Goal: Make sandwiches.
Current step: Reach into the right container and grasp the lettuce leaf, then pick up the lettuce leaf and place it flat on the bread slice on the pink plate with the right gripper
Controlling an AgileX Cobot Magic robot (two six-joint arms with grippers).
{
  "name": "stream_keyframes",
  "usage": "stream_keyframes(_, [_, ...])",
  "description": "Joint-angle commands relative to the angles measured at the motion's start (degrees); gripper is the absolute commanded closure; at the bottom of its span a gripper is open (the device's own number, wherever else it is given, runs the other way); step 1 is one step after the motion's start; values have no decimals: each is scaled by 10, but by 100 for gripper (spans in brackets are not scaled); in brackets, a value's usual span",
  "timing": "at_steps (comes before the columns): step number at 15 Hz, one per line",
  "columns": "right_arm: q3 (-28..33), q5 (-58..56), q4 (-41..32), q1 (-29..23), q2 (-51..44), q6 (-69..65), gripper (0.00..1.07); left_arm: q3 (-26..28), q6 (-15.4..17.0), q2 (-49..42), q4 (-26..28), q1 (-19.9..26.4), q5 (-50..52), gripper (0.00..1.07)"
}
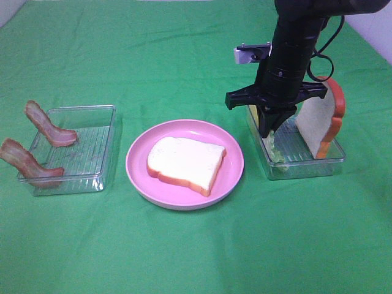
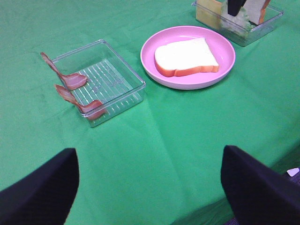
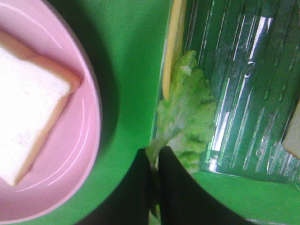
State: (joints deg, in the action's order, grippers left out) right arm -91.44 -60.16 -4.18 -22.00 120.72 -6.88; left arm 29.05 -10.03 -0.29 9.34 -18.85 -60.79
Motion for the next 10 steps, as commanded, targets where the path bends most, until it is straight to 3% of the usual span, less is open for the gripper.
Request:
stream_keyframes(1, [-4, -17, 14, -1, 3, -2, 107, -2, 0, -11, 2, -3, 5, 27])
stream_keyframes(10, [-100, -120, 85, -1, -72, -26, 107, -2, 0, -11, 2, -3, 5, 27])
